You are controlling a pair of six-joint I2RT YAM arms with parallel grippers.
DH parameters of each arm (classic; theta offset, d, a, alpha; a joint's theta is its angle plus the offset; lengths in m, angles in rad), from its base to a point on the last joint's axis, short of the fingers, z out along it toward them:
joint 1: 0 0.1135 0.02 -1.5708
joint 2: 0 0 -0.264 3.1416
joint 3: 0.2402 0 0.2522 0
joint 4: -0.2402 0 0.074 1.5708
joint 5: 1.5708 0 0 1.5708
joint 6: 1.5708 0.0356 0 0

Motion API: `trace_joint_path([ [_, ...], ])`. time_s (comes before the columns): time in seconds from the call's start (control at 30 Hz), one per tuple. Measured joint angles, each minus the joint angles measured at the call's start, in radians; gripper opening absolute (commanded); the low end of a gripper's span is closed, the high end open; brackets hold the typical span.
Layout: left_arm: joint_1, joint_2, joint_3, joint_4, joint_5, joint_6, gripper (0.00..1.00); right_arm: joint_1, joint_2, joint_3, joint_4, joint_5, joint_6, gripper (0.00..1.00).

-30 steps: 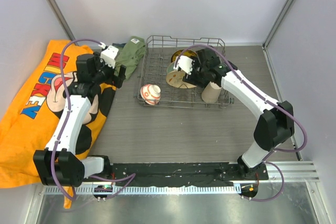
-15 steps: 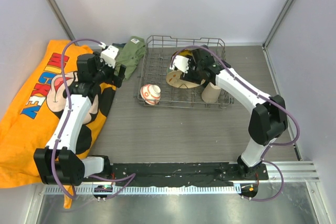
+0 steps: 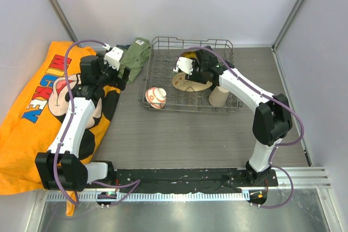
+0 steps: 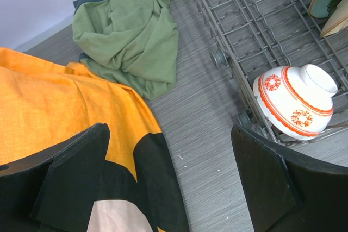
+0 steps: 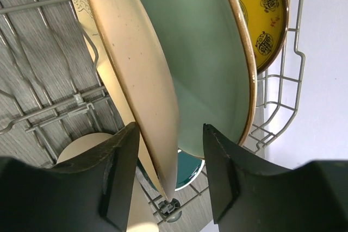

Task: Unload the mixed dishes from the dish rack
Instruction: Pick up the plate from the dish rack.

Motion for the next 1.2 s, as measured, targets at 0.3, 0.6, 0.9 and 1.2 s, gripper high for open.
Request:
trace_joint_path([
  [0.3, 0.000, 0.000, -0.011, 0.012, -0.011, 0.001, 1.00, 0.006, 0.009, 0.000, 0.003, 0.011, 0.000, 0.38],
  [0.6, 0.000, 0.000, -0.021, 0.015, -0.018, 0.004, 1.00, 0.007, 0.023, 0.004, 0.003, 0.025, 0.001, 0.22],
  [0.9, 0.000, 0.000, -0.025, 0.017, -0.024, 0.004, 1.00, 0.011, 0.023, 0.005, 0.000, 0.026, 0.000, 0.14],
  [1.2, 0.000, -0.006, -0.031, 0.018, -0.025, 0.005, 1.00, 0.011, 0.023, 0.013, -0.015, 0.025, -0.004, 0.02],
])
